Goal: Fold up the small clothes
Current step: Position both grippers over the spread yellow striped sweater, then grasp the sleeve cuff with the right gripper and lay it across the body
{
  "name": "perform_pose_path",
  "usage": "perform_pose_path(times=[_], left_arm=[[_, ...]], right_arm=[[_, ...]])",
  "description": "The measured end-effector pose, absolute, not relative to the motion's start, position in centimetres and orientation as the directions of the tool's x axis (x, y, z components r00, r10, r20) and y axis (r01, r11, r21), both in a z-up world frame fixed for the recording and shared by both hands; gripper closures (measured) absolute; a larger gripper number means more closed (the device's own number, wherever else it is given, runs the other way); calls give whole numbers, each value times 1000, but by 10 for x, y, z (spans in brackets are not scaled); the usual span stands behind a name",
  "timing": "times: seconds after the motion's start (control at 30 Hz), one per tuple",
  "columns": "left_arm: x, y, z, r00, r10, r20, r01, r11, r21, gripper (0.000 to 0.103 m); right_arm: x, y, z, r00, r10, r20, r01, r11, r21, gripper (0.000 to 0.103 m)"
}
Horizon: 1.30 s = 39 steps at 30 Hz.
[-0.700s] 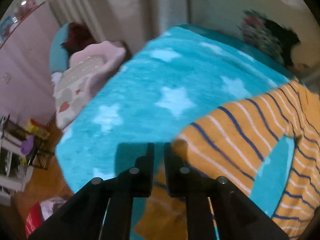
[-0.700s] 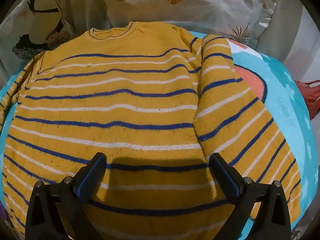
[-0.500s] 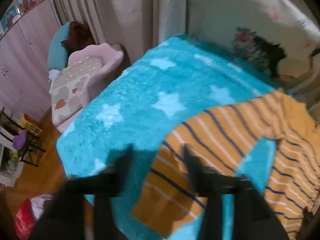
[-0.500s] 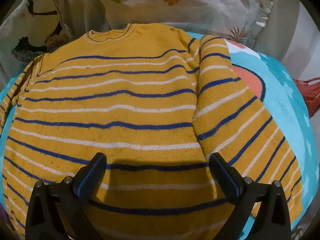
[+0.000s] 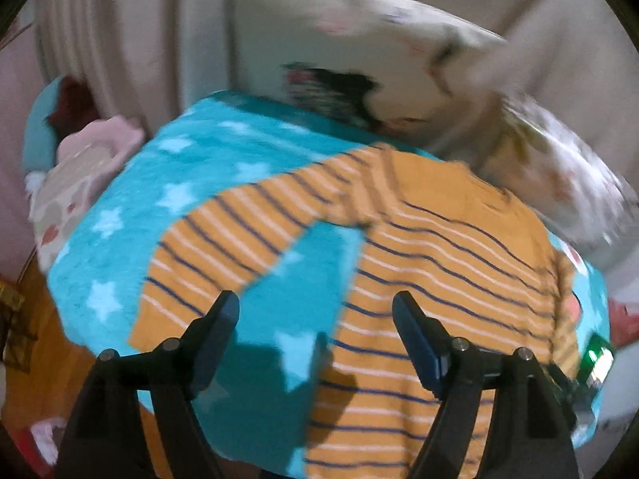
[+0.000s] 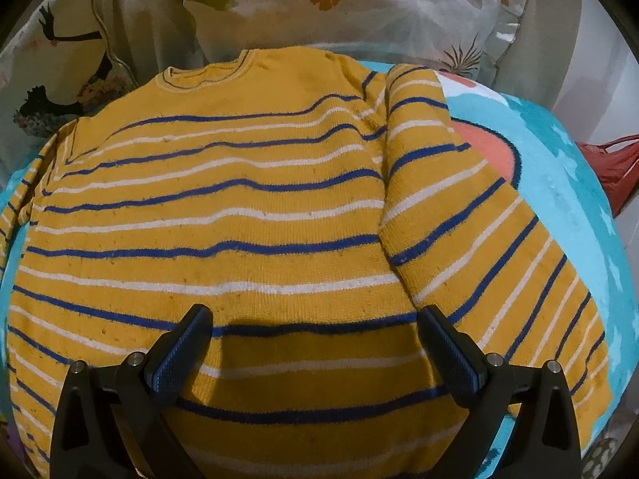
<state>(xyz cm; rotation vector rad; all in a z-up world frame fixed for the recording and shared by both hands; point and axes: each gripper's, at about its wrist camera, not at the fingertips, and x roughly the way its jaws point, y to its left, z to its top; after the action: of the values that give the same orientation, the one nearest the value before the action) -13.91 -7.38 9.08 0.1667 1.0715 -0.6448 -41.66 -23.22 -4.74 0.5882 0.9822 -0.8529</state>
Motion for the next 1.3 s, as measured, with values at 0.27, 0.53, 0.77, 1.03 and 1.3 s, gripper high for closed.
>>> perform_pose_path(times=[0.27, 0.53, 0.77, 1.03, 1.3], left_arm=[[-207, -135, 90, 312, -450, -837, 675, 725, -138, 25], [-226, -148, 83, 289, -459, -840, 704, 697, -138, 25], [-235, -149, 67, 256, -439, -861, 704, 695, -145, 25], [-250, -153, 61, 248, -423, -871, 720, 682, -127, 25], [-241, -141, 63, 270, -414, -869, 684, 718, -130, 25]], right_arm=[[-425, -253, -27, 323, -230, -918, 821, 550, 151, 33], [-571, -300, 11, 372, -314, -873, 902, 344, 261, 37], [-665, -321, -22, 220, -276, -936, 969, 174, 176, 37], [-650, -303, -37, 266, -269, -926, 950, 235, 204, 69], [-688, -325, -10, 346, -289, -893, 929, 238, 283, 93]])
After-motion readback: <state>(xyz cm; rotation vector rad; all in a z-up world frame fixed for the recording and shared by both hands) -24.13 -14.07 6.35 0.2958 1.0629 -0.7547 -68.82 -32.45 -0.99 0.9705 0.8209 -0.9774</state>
